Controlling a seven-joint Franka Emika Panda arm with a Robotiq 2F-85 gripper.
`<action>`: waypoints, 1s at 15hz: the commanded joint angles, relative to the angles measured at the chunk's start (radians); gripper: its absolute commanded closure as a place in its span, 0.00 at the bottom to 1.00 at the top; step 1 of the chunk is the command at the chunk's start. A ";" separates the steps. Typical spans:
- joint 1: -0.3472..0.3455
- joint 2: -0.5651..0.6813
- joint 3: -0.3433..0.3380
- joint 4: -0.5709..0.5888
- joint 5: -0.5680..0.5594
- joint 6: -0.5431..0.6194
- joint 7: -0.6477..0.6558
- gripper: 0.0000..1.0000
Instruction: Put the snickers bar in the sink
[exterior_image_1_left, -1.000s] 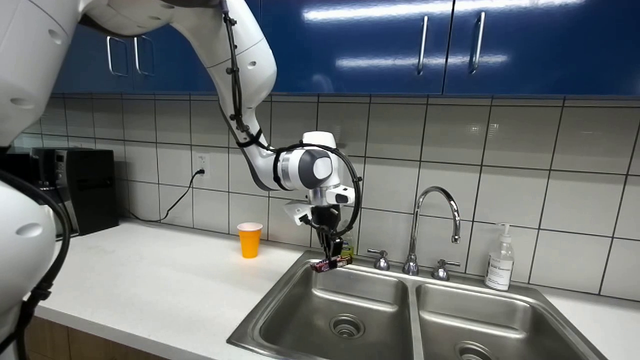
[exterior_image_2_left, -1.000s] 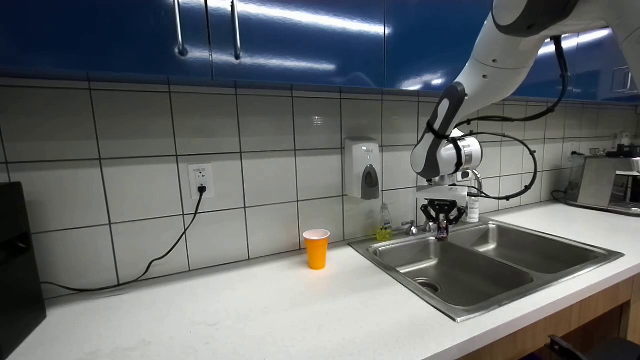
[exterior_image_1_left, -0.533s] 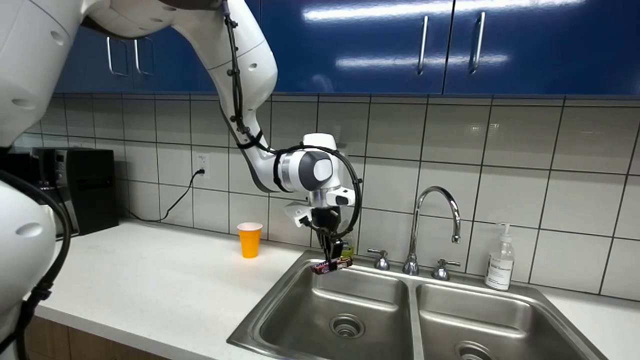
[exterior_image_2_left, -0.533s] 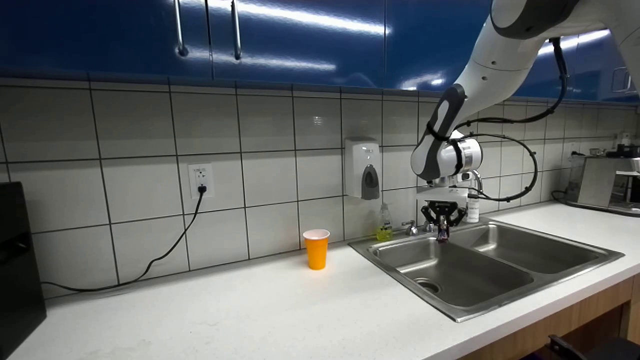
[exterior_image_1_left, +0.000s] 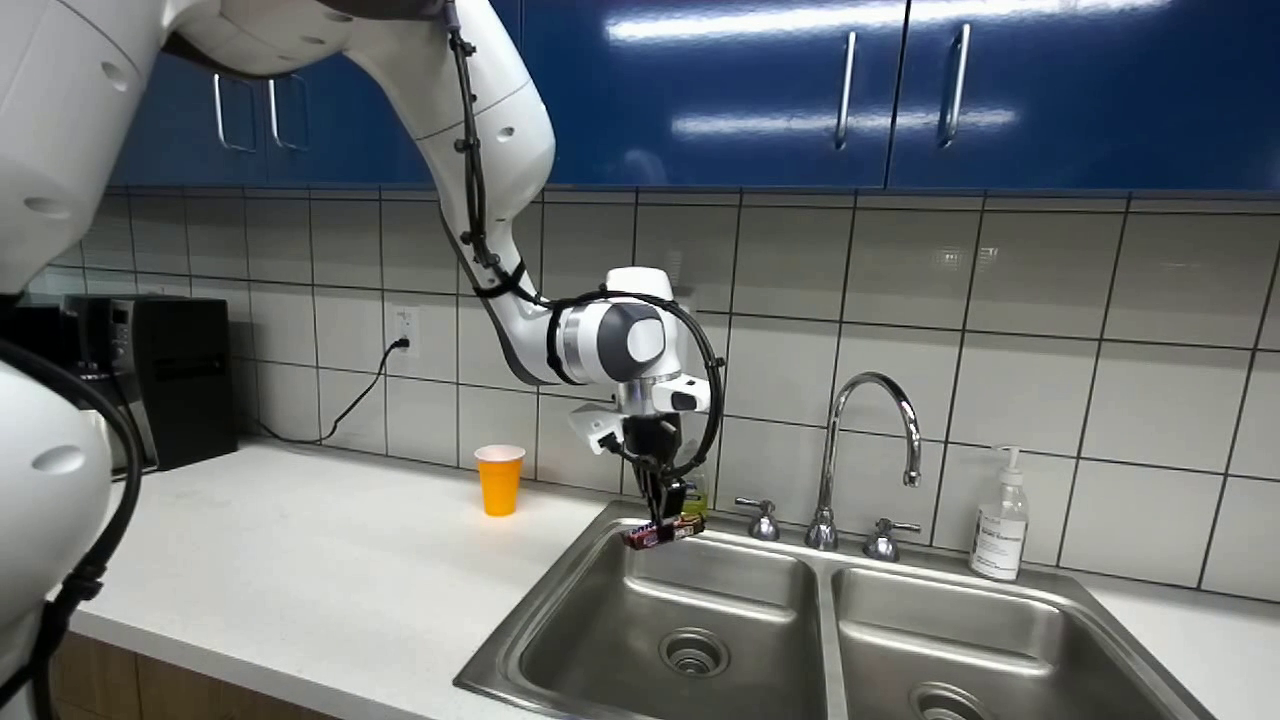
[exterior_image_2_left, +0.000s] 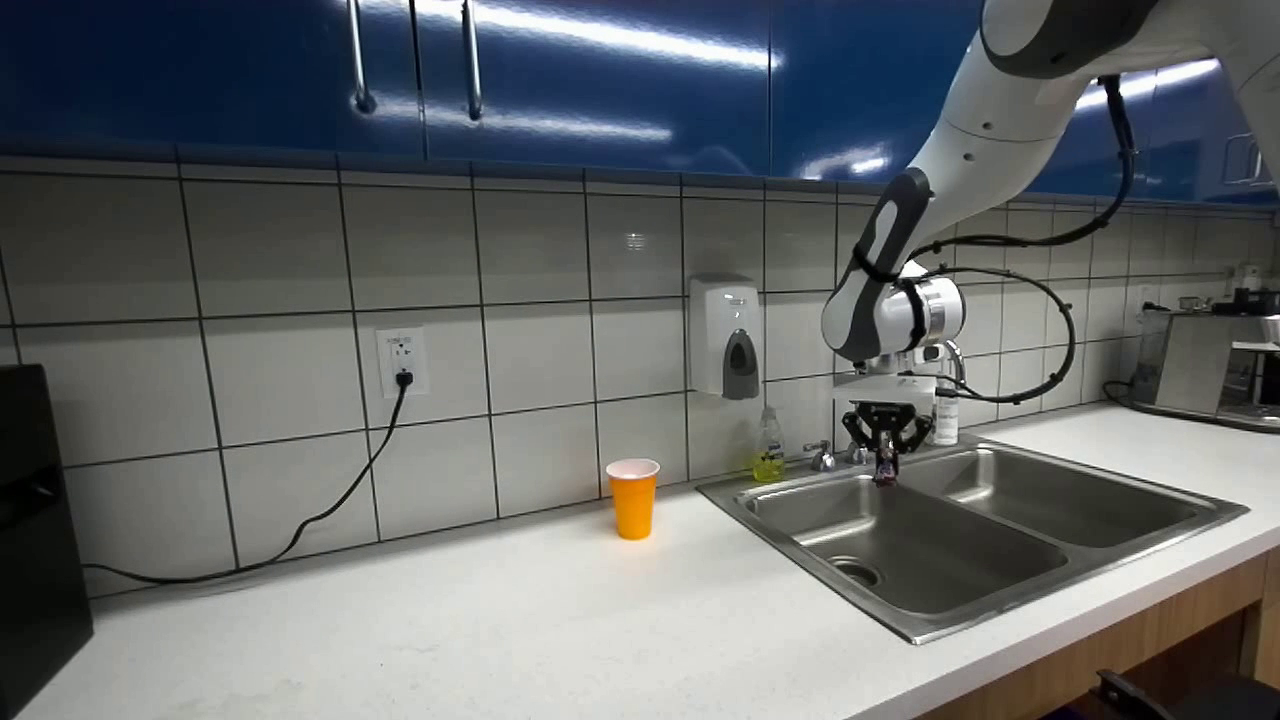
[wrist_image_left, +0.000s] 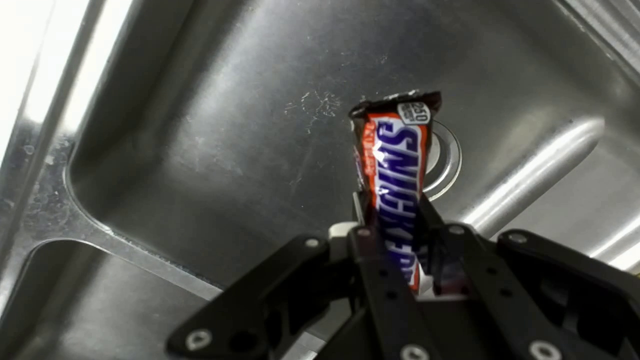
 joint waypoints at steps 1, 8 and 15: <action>-0.026 0.071 0.019 0.045 0.029 0.011 -0.015 0.94; -0.066 0.298 0.025 0.154 0.105 0.025 -0.038 0.94; -0.098 0.464 0.020 0.267 0.151 0.019 -0.061 0.94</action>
